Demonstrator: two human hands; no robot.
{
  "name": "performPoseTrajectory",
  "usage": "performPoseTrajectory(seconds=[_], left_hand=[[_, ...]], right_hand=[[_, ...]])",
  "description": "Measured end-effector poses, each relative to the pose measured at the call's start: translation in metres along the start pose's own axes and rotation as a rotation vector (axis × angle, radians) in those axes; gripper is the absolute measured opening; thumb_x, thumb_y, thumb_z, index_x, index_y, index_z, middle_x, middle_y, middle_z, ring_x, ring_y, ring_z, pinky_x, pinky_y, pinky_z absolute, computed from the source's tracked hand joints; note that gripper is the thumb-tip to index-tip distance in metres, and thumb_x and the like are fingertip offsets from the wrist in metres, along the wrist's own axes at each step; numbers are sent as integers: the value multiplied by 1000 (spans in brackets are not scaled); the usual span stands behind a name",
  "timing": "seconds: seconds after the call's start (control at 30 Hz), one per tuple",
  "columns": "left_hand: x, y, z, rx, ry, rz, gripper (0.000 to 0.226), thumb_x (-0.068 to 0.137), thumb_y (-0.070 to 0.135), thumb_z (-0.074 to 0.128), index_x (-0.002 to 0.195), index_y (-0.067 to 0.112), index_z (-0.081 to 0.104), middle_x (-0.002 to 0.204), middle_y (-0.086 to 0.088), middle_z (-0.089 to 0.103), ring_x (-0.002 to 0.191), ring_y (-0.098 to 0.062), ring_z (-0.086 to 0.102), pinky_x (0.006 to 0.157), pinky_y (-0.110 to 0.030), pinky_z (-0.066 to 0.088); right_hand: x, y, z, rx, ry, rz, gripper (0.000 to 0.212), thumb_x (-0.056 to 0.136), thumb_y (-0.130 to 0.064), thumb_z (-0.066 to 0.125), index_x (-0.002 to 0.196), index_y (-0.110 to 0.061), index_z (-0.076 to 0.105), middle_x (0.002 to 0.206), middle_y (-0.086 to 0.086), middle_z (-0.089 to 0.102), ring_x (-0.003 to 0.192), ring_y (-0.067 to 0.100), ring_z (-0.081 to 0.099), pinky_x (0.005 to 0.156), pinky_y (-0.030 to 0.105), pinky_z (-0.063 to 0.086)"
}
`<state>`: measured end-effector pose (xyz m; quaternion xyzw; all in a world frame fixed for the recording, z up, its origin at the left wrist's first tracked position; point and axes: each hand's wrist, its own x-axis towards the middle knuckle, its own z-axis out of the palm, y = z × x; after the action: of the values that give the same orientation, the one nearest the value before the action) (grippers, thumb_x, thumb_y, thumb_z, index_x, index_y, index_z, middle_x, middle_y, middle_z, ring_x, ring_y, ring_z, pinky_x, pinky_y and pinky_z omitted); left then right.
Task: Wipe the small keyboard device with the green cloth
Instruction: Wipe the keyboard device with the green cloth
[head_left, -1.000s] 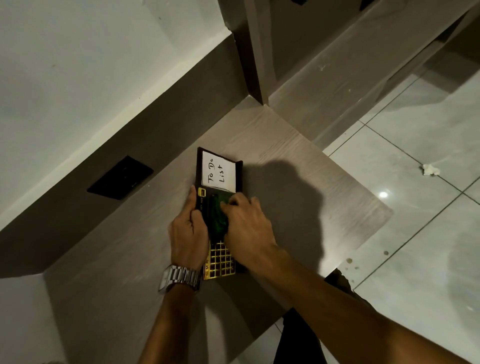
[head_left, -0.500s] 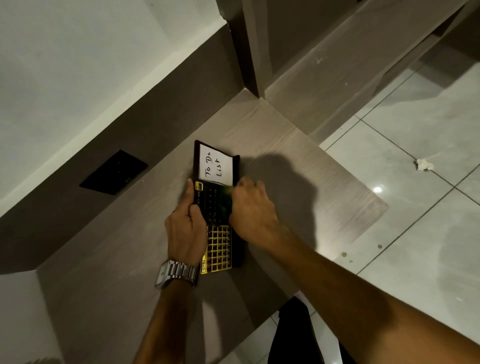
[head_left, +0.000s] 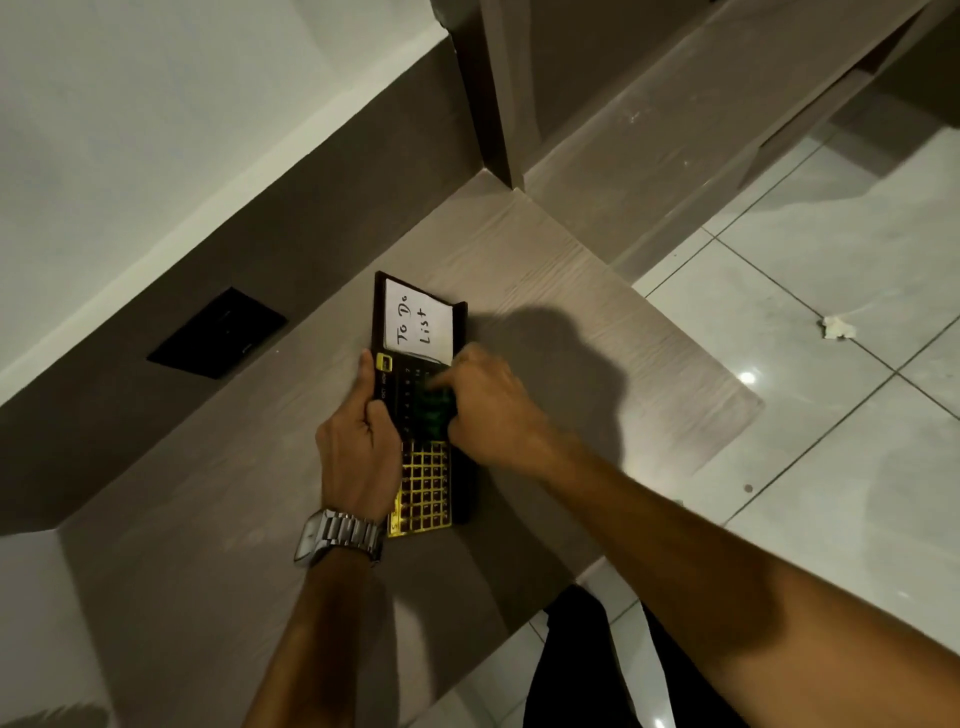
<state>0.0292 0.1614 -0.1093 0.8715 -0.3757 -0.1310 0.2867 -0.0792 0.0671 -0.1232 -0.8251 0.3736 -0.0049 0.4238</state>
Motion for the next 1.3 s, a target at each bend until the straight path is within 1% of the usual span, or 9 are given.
performPoseTrajectory(seconds=[0.13, 0.4, 0.5, 0.57, 0.77, 0.9, 1.03, 1.13, 1.3], left_hand=[[3, 8, 1, 1, -1, 12, 48, 98, 8, 31, 144, 18, 40, 57, 10, 46, 44, 1, 50, 38, -6, 37], [-6, 4, 4, -51, 0, -13, 46, 99, 9, 33, 143, 22, 41, 62, 5, 54, 40, -4, 43, 37, -7, 37], [-8, 2, 3, -45, 1, 23, 46, 98, 9, 34, 142, 22, 43, 95, -19, 70, 53, -5, 56, 45, -2, 40], [-4, 3, 3, -56, 1, 50, 46, 98, 10, 35, 141, 23, 43, 115, -23, 66, 66, -13, 62, 56, -4, 46], [-10, 1, 7, -41, -22, 55, 46, 98, 10, 34, 141, 22, 45, 105, -24, 68, 56, 3, 45, 52, 1, 40], [-7, 0, 3, -59, -3, 57, 46, 97, 11, 33, 140, 21, 46, 104, -25, 68, 54, 0, 48, 51, 1, 39], [-3, 1, 2, -77, 20, 53, 48, 94, 14, 31, 139, 20, 47, 101, -19, 70, 55, 11, 54, 43, 0, 36], [-2, 2, 2, -140, 0, 2, 48, 94, 21, 30, 138, 26, 49, 96, -14, 70, 53, 8, 54, 40, -4, 36], [-9, -2, 0, -32, 10, 62, 46, 97, 15, 27, 141, 17, 42, 97, -17, 68, 53, 2, 46, 49, -1, 38]], right_hand=[[19, 5, -18, -44, 23, 89, 51, 83, -5, 69, 132, -15, 61, 131, 14, 45, 122, 32, 46, 99, 43, 50], [27, 5, -19, -74, -59, 105, 49, 82, -5, 69, 130, -7, 59, 131, 18, 48, 120, 37, 52, 99, 48, 53], [31, 2, -24, -35, -3, 81, 54, 80, -4, 72, 133, -8, 59, 133, 17, 46, 123, 34, 49, 99, 45, 54], [27, 2, -22, -73, 8, 107, 52, 81, -7, 73, 131, -9, 59, 133, 16, 45, 123, 34, 47, 99, 49, 52], [-4, 14, -4, -197, -283, 17, 35, 82, -8, 71, 115, -13, 61, 119, 8, 46, 110, 30, 50, 89, 43, 53], [13, 4, -14, -152, -235, 23, 38, 82, -3, 69, 119, -9, 62, 124, 13, 51, 114, 31, 54, 92, 43, 55], [16, -6, -29, 292, -345, -26, 47, 82, 12, 57, 116, -17, 71, 132, 6, 60, 122, 21, 54, 83, 25, 55], [11, 1, -26, 192, -353, 2, 43, 84, 9, 59, 118, -16, 70, 128, 5, 63, 117, 20, 59, 85, 27, 57], [8, -5, -18, 362, -266, -40, 45, 82, 10, 58, 116, -17, 71, 107, -4, 62, 92, 5, 59, 56, 9, 47]])
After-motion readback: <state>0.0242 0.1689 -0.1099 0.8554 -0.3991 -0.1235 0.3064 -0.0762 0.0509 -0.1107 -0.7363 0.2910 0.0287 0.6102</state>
